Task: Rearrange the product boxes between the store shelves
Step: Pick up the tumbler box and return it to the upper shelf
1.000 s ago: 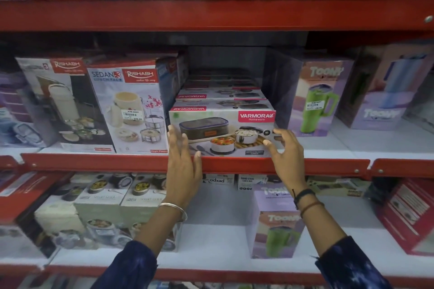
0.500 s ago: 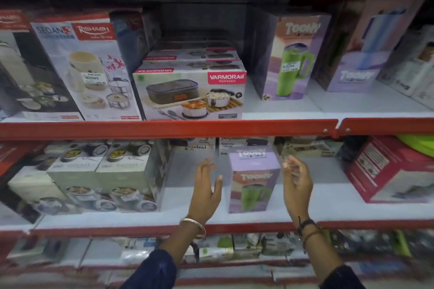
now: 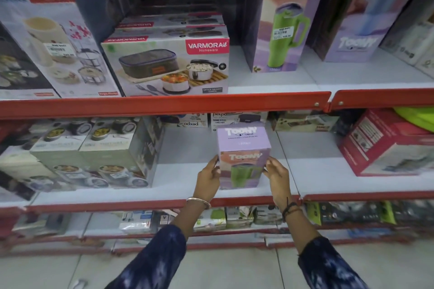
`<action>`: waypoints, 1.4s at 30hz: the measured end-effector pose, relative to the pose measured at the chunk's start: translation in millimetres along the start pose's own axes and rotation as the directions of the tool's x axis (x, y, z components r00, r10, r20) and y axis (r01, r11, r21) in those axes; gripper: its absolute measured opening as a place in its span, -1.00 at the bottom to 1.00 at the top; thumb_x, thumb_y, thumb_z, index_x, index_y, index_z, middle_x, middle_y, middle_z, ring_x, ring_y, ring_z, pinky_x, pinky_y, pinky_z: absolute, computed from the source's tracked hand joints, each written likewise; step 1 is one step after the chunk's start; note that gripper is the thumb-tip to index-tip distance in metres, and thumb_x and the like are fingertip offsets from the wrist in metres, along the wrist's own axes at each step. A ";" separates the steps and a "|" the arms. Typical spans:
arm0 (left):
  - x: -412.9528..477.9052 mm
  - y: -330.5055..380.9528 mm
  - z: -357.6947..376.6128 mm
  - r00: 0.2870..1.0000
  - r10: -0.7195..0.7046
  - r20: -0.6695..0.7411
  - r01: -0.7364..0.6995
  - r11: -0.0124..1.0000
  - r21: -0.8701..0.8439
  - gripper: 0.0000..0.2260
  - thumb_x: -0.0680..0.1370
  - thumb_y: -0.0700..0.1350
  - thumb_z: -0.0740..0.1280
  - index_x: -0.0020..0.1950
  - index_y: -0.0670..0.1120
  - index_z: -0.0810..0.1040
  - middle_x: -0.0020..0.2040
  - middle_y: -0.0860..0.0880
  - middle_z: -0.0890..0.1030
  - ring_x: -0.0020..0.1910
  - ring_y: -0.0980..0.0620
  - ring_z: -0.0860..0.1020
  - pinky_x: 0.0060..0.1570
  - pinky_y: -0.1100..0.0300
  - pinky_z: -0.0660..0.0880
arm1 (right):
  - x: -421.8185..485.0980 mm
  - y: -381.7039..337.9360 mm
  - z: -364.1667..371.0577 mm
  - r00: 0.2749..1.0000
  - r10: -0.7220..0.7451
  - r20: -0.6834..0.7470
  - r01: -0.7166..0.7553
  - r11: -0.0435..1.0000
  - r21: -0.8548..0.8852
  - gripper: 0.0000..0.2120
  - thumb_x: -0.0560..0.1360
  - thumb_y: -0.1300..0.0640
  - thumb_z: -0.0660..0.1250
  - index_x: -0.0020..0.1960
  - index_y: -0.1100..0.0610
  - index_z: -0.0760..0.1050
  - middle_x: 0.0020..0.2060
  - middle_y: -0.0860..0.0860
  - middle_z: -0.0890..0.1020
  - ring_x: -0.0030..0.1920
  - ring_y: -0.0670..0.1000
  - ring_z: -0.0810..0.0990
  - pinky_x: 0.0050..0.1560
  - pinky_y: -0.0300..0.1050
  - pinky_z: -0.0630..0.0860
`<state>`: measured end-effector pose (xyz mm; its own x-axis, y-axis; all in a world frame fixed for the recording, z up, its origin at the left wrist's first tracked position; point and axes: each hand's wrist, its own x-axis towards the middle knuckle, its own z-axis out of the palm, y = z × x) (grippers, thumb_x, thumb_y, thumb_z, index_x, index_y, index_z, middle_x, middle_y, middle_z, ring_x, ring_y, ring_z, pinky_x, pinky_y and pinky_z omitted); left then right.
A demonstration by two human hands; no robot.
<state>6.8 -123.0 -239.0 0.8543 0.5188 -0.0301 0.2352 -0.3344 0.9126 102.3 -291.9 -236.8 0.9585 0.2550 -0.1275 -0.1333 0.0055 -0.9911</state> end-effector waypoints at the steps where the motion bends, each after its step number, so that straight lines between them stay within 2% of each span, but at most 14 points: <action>1: -4.3 -2.3 -0.4 1.000 0.020 0.009 -0.019 1.000 -0.013 -0.57 0.57 -0.34 0.18 0.43 -0.15 0.29 0.27 -0.18 0.53 0.16 0.01 0.51 0.01 0.49 0.37 | -5.4 -2.5 -2.1 1.000 -0.021 -0.011 0.021 1.000 0.000 -0.74 0.57 0.33 0.15 0.23 0.28 0.46 0.15 0.19 0.57 0.17 0.24 0.53 0.31 0.21 0.42; 3: -15.1 -3.5 -2.7 0.998 0.056 0.008 -0.055 0.998 -0.041 -0.58 0.59 -0.23 0.21 0.44 -0.07 0.29 0.23 -0.07 0.55 0.20 0.07 0.50 0.05 0.50 0.41 | -19.0 -9.9 -5.8 0.997 -0.075 -0.027 0.075 0.997 -0.005 -0.76 0.57 0.34 0.16 0.16 0.18 0.50 0.05 0.09 0.60 0.09 0.18 0.56 0.23 0.14 0.49; 6: -31.7 8.3 -10.5 0.992 0.109 -0.070 -0.114 0.990 -0.082 -0.62 0.59 -0.13 0.23 0.41 0.00 0.35 0.17 0.01 0.59 0.08 0.23 0.56 0.08 0.32 0.48 | -39.2 -22.5 -11.3 0.985 -0.170 -0.029 0.170 0.985 -0.010 -0.77 0.55 0.29 0.22 0.07 0.01 0.52 -0.04 0.00 0.65 -0.04 -0.02 0.62 0.13 0.05 0.54; 9: -49.1 38.7 -24.3 0.974 0.154 -0.168 -0.178 0.975 -0.133 -0.65 0.55 0.01 0.25 0.35 0.07 0.44 0.24 0.00 0.59 0.11 0.26 0.56 0.12 0.29 0.50 | -56.7 -41.7 -12.9 0.961 -0.274 -0.035 0.275 0.960 0.043 -0.82 0.49 0.12 0.25 0.06 -0.03 0.53 -0.05 -0.17 0.68 0.01 -0.10 0.62 0.08 -0.13 0.56; 13: -62.1 83.6 -42.5 0.940 0.210 -0.269 -0.267 0.943 -0.197 -0.76 0.48 0.06 0.31 0.14 0.25 0.54 0.16 0.05 0.63 0.11 0.20 0.59 0.16 0.11 0.54 | -69.4 -73.2 -9.6 0.924 -0.380 -0.039 0.382 0.919 0.092 -0.76 0.48 0.06 0.26 0.14 -0.02 0.52 0.16 -0.02 0.59 0.21 -0.01 0.54 0.19 -0.20 0.52; 18: -56.4 115.7 -60.5 0.939 0.185 -0.291 -0.261 0.933 -0.250 -0.71 0.34 0.24 0.32 0.04 0.29 0.52 0.07 -0.05 0.68 -0.03 0.10 0.65 0.00 -0.10 0.62 | -67.0 -105.3 -7.6 0.921 -0.388 -0.038 0.390 0.916 0.099 -0.79 0.46 -0.06 0.36 0.08 -0.13 0.58 0.16 0.01 0.57 0.23 0.08 0.53 0.24 -0.01 0.48; 21: -55.5 124.1 -65.3 0.945 0.181 -0.272 -0.247 0.941 -0.232 -0.69 0.36 0.20 0.35 0.07 0.19 0.58 -0.01 -0.07 0.71 -0.14 0.04 0.68 -0.08 -0.10 0.64 | -64.1 -113.5 -10.5 0.916 -0.399 -0.040 0.401 0.912 0.087 -0.76 0.50 0.13 0.30 0.16 0.06 0.55 0.11 0.05 0.57 0.17 0.07 0.55 0.26 0.05 0.48; 23: -57.1 126.3 -64.4 0.949 0.172 -0.264 -0.236 0.943 -0.234 -0.73 0.45 0.05 0.39 0.11 0.01 0.61 -0.05 -0.08 0.72 -0.15 -0.01 0.69 -0.13 -0.10 0.65 | -64.3 -117.3 -11.9 0.915 -0.401 -0.045 0.404 0.912 0.076 -0.75 0.52 0.20 0.28 0.19 0.15 0.53 0.08 0.04 0.57 0.13 0.02 0.54 0.28 0.08 0.46; 26: -62.1 131.1 -61.2 0.953 0.155 -0.262 -0.224 0.939 -0.260 -0.80 0.50 -0.10 0.37 0.11 -0.06 0.62 -0.15 -0.06 0.72 -0.15 -0.09 0.69 -0.18 -0.05 0.66 | -66.4 -120.7 -14.6 0.912 -0.407 -0.053 0.409 0.911 0.043 -0.77 0.53 0.20 0.28 0.18 0.10 0.53 0.09 0.05 0.58 0.11 0.00 0.54 0.26 0.06 0.47; 31: -62.7 140.8 -58.1 0.952 0.168 -0.256 -0.238 0.932 -0.273 -0.81 0.49 -0.11 0.38 0.09 -0.05 0.63 -0.13 -0.06 0.72 -0.15 -0.08 0.69 -0.16 -0.04 0.66 | -68.5 -126.0 -23.8 0.897 -0.438 -0.052 0.438 0.899 -0.010 -0.74 0.52 0.15 0.29 0.20 0.14 0.53 0.16 0.13 0.60 0.19 0.11 0.56 0.25 0.10 0.49; 34: -60.9 161.6 -57.9 0.938 0.239 -0.252 -0.308 0.907 -0.288 -0.79 0.50 -0.14 0.37 0.13 -0.06 0.61 -0.07 -0.05 0.72 -0.09 -0.04 0.68 -0.16 0.02 0.65 | -68.9 -145.5 -31.3 0.863 -0.504 -0.030 0.504 0.864 -0.024 -0.70 0.46 0.05 0.34 0.19 0.04 0.55 0.14 0.01 0.64 0.16 0.01 0.59 0.15 -0.03 0.54; 36: -55.8 181.0 -59.8 0.904 0.321 -0.284 -0.396 0.879 -0.265 -0.76 0.50 -0.13 0.38 0.16 -0.09 0.59 0.01 -0.10 0.70 -0.13 0.11 0.65 -0.16 0.03 0.66 | -66.2 -167.1 -36.7 0.822 -0.569 -0.001 0.569 0.822 -0.011 -0.68 0.43 0.07 0.37 0.18 -0.03 0.54 0.09 -0.08 0.64 0.06 -0.12 0.61 0.00 -0.23 0.55; 38: -46.7 201.1 -62.7 0.831 0.450 -0.326 -0.519 0.839 -0.166 -0.72 0.49 -0.04 0.38 0.18 -0.09 0.58 -0.04 -0.09 0.71 -0.23 0.15 0.58 -0.20 -0.06 0.66 | -58.6 -191.8 -42.7 0.769 -0.639 0.008 0.639 0.769 -0.020 -0.64 0.44 0.18 0.38 0.23 0.01 0.49 0.07 0.04 0.62 -0.06 -0.20 0.61 -0.12 -0.36 0.54; 42: -20.9 238.5 -65.0 0.713 0.612 -0.341 -0.667 0.742 -0.063 -0.65 0.50 0.02 0.34 0.27 0.01 0.48 -0.18 0.16 0.61 -0.26 0.04 0.50 -0.16 -0.21 0.61 | -32.7 -237.7 -50.5 0.677 -0.735 -0.012 0.733 0.677 -0.065 -0.58 0.45 0.27 0.38 0.30 0.18 0.42 0.17 0.12 0.56 0.07 -0.10 0.58 -0.05 -0.32 0.57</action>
<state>14.8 -162.5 5.8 0.5951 0.4338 0.6765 -0.4251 -0.5445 0.7231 115.4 -350.4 1.0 0.7503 0.1575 0.6420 0.6291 0.1281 -0.7667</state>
